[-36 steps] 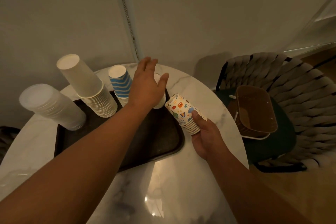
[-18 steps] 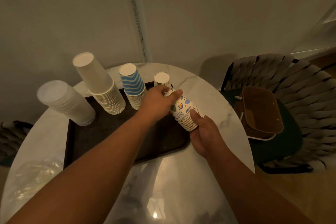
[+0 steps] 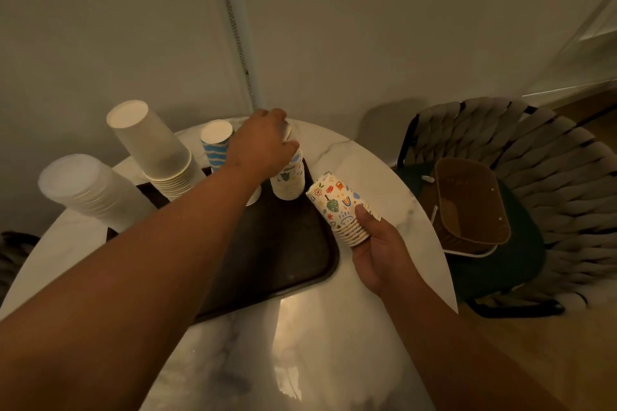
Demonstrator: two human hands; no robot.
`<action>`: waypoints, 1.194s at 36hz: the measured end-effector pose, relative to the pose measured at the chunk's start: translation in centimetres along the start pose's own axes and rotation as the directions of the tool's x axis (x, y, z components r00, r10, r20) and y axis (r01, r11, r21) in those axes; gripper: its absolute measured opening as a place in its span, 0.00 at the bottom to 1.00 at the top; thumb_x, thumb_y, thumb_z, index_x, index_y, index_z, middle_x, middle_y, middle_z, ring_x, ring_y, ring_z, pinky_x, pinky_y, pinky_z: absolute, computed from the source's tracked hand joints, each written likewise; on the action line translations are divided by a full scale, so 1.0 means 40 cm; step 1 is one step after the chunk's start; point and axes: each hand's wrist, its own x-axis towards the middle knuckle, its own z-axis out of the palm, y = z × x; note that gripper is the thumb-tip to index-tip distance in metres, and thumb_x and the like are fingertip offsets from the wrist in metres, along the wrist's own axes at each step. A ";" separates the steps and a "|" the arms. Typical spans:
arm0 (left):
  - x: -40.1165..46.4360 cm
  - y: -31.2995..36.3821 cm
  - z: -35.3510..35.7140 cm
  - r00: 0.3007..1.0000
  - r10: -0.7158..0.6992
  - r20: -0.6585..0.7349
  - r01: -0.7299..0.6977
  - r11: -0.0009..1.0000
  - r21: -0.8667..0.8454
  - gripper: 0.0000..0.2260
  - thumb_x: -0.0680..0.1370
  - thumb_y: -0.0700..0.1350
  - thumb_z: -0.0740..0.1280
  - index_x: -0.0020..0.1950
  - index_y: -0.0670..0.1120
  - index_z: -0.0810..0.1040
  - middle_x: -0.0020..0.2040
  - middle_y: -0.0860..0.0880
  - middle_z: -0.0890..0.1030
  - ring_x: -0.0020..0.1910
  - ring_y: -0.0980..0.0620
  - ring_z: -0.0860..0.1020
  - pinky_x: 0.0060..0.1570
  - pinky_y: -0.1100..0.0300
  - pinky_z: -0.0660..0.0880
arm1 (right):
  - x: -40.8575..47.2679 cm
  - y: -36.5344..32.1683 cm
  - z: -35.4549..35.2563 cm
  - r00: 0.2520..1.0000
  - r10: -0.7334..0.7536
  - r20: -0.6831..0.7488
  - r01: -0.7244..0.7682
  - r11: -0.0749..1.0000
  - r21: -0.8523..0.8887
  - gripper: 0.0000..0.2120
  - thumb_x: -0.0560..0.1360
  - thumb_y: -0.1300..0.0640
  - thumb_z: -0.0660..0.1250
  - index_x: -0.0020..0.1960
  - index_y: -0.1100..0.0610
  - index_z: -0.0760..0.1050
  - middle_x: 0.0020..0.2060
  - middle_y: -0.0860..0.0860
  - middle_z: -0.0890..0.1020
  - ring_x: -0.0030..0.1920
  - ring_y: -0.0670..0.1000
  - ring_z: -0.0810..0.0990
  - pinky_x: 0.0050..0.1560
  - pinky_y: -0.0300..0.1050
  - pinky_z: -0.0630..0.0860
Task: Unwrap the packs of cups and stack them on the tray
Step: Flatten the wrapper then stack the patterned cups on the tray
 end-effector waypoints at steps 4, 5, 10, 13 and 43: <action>0.005 -0.013 0.041 0.998 -0.002 0.061 0.001 0.999 0.032 0.22 0.77 0.48 0.68 0.70 0.43 0.70 0.67 0.40 0.73 0.64 0.41 0.72 0.59 0.50 0.71 | 0.003 -0.001 -0.010 0.999 0.013 -0.039 -0.013 1.000 0.002 0.14 0.73 0.59 0.67 0.58 0.56 0.75 0.52 0.55 0.85 0.55 0.56 0.83 0.53 0.49 0.79; 0.007 -0.017 0.050 0.997 -0.008 0.074 0.006 0.999 0.032 0.22 0.77 0.47 0.68 0.70 0.43 0.70 0.67 0.40 0.73 0.64 0.41 0.72 0.59 0.50 0.71 | 0.004 -0.001 -0.012 0.999 0.015 -0.044 -0.015 1.000 0.001 0.16 0.71 0.58 0.68 0.59 0.56 0.75 0.52 0.55 0.85 0.55 0.56 0.83 0.52 0.49 0.79; 0.015 -0.023 0.076 0.995 -0.036 0.090 0.035 0.999 0.009 0.24 0.78 0.47 0.68 0.72 0.44 0.68 0.69 0.41 0.72 0.67 0.41 0.71 0.61 0.49 0.70 | 0.000 -0.001 -0.011 0.999 0.020 -0.035 -0.019 1.000 0.009 0.16 0.69 0.58 0.68 0.57 0.55 0.75 0.50 0.54 0.85 0.53 0.55 0.84 0.50 0.47 0.81; 0.018 -0.023 0.076 0.994 -0.039 0.103 0.038 0.999 0.008 0.25 0.78 0.48 0.67 0.74 0.44 0.67 0.72 0.42 0.69 0.70 0.42 0.68 0.64 0.50 0.68 | -0.002 -0.002 -0.006 0.999 0.016 -0.032 -0.016 1.000 0.015 0.14 0.71 0.59 0.67 0.57 0.56 0.75 0.49 0.54 0.86 0.51 0.54 0.84 0.49 0.46 0.81; -0.104 0.024 -0.061 0.973 -0.213 -0.087 0.153 0.881 -0.448 0.25 0.74 0.60 0.71 0.66 0.49 0.75 0.59 0.49 0.79 0.56 0.51 0.77 0.56 0.55 0.76 | -0.025 0.019 0.037 0.999 -0.019 -0.029 0.019 1.000 -0.017 0.13 0.75 0.58 0.65 0.59 0.58 0.75 0.53 0.56 0.84 0.54 0.54 0.83 0.52 0.45 0.80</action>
